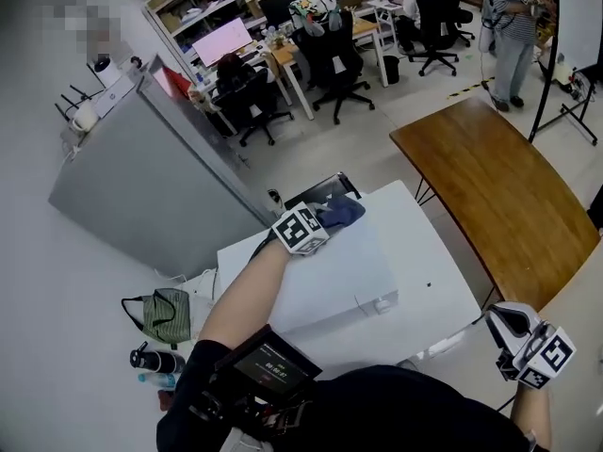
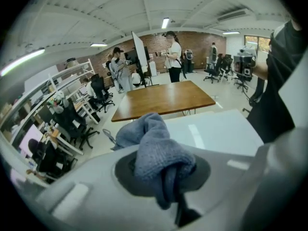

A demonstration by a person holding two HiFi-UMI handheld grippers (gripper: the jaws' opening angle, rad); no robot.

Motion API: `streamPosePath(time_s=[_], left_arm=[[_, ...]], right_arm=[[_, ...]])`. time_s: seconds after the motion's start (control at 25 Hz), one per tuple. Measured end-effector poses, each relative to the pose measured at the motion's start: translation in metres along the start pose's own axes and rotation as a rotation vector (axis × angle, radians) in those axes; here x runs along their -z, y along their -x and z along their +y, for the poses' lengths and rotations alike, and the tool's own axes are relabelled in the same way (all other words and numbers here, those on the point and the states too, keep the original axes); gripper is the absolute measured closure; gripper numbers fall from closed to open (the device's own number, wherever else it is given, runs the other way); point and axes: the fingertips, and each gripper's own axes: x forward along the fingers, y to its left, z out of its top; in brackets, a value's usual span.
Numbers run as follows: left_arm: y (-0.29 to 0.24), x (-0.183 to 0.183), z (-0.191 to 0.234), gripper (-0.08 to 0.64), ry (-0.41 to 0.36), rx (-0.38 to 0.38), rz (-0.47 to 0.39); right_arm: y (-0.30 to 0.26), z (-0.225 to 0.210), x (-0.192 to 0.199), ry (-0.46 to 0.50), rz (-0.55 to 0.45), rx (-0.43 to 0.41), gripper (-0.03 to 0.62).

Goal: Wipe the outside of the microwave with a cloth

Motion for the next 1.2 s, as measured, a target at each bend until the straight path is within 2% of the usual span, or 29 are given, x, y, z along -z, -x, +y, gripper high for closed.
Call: streamPosePath(time_s=[0.08, 0.16, 0.32, 0.44, 0.6, 0.72, 0.8, 0.88, 1.0, 1.12, 1.2], left_arm=[[-0.022, -0.029, -0.001, 0.505, -0.050, 0.018, 0.009], [-0.029, -0.042, -0.002, 0.505, -0.078, 0.027, 0.005], [0.017, -0.030, -0.004, 0.503, -0.039, 0.011, -0.085], [0.090, 0.030, -0.007, 0.504, 0.003, -0.042, -0.112], [0.186, 0.161, -0.027, 0.504, 0.086, -0.118, -0.082], [0.221, 0.242, -0.046, 0.503, 0.155, -0.150, -0.049], [0.223, 0.270, -0.056, 0.504, 0.186, -0.148, -0.053], [0.217, 0.276, -0.061, 0.505, 0.214, -0.148, -0.093], [0.207, 0.256, -0.061, 0.505, 0.216, -0.133, -0.128], [0.178, 0.215, -0.063, 0.505, 0.167, -0.079, -0.107], [0.142, 0.172, -0.065, 0.505, 0.118, -0.036, -0.094]], right_arm=[[0.018, -0.012, 0.003, -0.009, -0.003, 0.041, 0.588], [0.023, -0.014, 0.004, -0.017, -0.006, 0.059, 0.588], [0.001, 0.010, -0.006, 0.009, -0.009, 0.017, 0.588], [-0.038, 0.047, -0.013, 0.051, -0.002, -0.075, 0.588], [-0.097, 0.117, -0.012, 0.091, 0.012, -0.209, 0.588], [-0.131, 0.164, -0.009, 0.103, 0.031, -0.280, 0.588], [-0.145, 0.186, -0.007, 0.103, 0.039, -0.305, 0.588], [-0.150, 0.198, -0.007, 0.107, 0.045, -0.315, 0.588], [-0.142, 0.191, -0.009, 0.105, 0.044, -0.297, 0.588], [-0.119, 0.161, -0.008, 0.084, 0.033, -0.255, 0.588], [-0.095, 0.131, -0.006, 0.070, 0.022, -0.221, 0.588]])
